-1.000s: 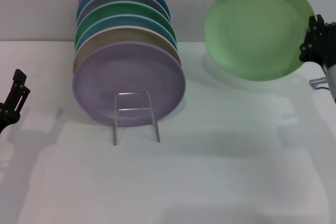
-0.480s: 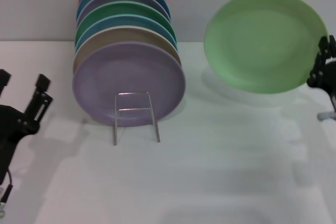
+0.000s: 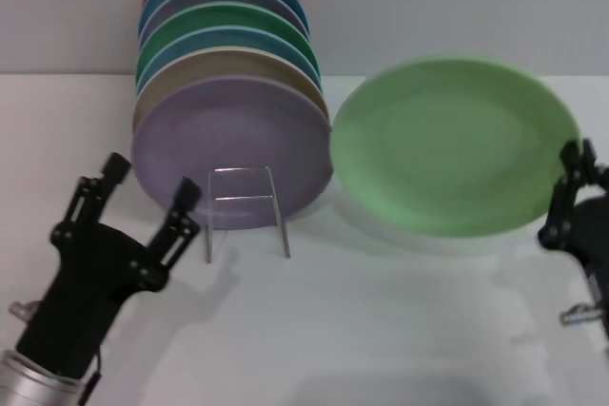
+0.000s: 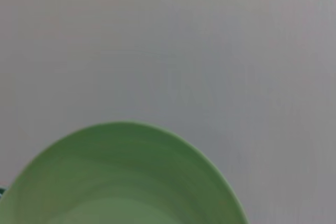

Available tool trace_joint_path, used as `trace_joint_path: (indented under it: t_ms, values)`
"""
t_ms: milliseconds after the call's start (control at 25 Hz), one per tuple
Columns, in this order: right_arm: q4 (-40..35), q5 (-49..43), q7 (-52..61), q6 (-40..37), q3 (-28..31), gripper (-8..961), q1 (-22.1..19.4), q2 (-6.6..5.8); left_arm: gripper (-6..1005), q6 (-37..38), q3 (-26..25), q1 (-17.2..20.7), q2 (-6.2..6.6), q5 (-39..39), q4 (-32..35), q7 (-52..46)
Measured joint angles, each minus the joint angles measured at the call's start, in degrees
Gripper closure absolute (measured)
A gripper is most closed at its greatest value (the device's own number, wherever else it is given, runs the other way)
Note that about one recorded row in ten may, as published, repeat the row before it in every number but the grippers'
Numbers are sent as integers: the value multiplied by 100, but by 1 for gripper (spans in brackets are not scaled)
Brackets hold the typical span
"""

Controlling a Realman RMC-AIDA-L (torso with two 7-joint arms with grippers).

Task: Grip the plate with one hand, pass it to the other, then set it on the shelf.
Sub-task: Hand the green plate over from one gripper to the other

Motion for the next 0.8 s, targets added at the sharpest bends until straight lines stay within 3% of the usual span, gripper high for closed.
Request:
trace_joint_path:
  t_ms: [40, 80, 240, 280, 480, 800]
  values:
    - [0, 0, 0, 0, 0, 934, 0, 0, 234, 0, 0, 0, 0, 0, 0, 0]
    - [-22, 352, -167, -171, -440, 934, 9, -1, 235, -24, 112, 1, 5, 0, -49, 57]
    - [-100, 896, -388, -419, -1082, 934, 102, 6, 236, -86, 253, 0, 7, -1, -70, 80]
    - [-123, 1254, -526, -527, -1467, 934, 216, 11, 236, -164, 331, -8, 2, -1, -68, 103]
    - [-18, 2050, -1024, -762, -2217, 935, 497, 18, 238, -386, 424, -25, -8, -1, -96, 244]
    - [417, 2730, -1867, -787, -2741, 935, 730, 18, 241, -728, 437, -100, -9, 0, -119, 323]
